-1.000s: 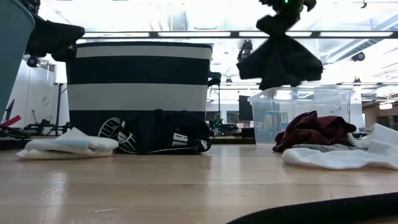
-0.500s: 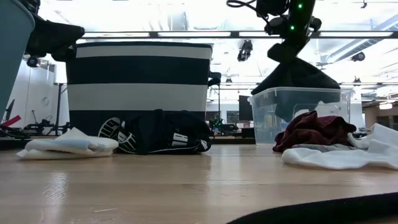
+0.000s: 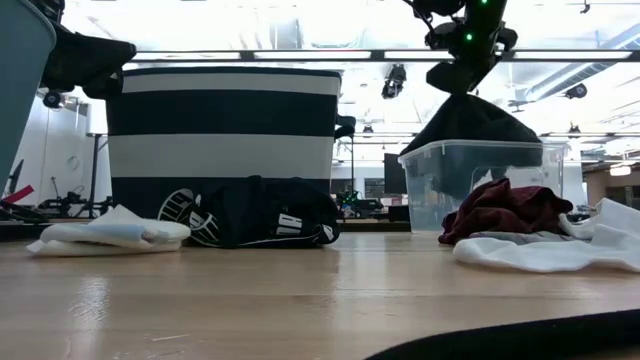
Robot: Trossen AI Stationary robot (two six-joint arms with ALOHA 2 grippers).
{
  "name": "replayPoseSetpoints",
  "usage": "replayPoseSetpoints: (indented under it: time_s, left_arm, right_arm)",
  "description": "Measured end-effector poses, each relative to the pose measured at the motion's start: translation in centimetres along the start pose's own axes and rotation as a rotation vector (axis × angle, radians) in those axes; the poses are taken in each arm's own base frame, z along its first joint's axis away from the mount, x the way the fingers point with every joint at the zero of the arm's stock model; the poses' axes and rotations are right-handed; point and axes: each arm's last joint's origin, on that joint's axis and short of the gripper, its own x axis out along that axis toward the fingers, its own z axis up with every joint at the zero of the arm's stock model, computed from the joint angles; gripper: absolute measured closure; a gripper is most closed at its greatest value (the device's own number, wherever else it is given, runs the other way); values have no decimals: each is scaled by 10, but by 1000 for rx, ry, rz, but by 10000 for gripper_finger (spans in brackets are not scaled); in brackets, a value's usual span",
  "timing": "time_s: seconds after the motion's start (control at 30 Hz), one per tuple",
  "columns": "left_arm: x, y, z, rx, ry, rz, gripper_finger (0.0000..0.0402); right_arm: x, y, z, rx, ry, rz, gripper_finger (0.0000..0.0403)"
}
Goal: Pick & Place Cloths
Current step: Put the gray shorts into the transparent bin, then put the blue boxer into the transparent bin
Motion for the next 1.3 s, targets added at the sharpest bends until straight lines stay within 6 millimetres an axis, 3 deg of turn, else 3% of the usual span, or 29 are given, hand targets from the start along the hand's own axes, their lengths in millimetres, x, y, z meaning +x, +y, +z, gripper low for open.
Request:
replayPoseSetpoints:
  time_s: [0.33,0.47,0.63,0.93,1.1,1.3]
  left_arm:
    - [0,0,0,0,0,0,371]
    - [0,0,0,0,0,0,371]
    - [0,0,0,0,0,0,371]
    - [0,0,0,0,0,0,371]
    - [0,0,0,0,0,0,371]
    - [0,0,0,0,0,0,371]
  right_arm:
    - [-24,-2,11,24,-72,58,146]
    - [-19,-4,9,30,-23,93,139]
    - [-6,-8,4,114,207,349,138]
    - [0,-11,0,108,271,342,164]
    - [-16,4,1,93,216,462,173]
    - [-50,36,-6,-11,85,654,181]
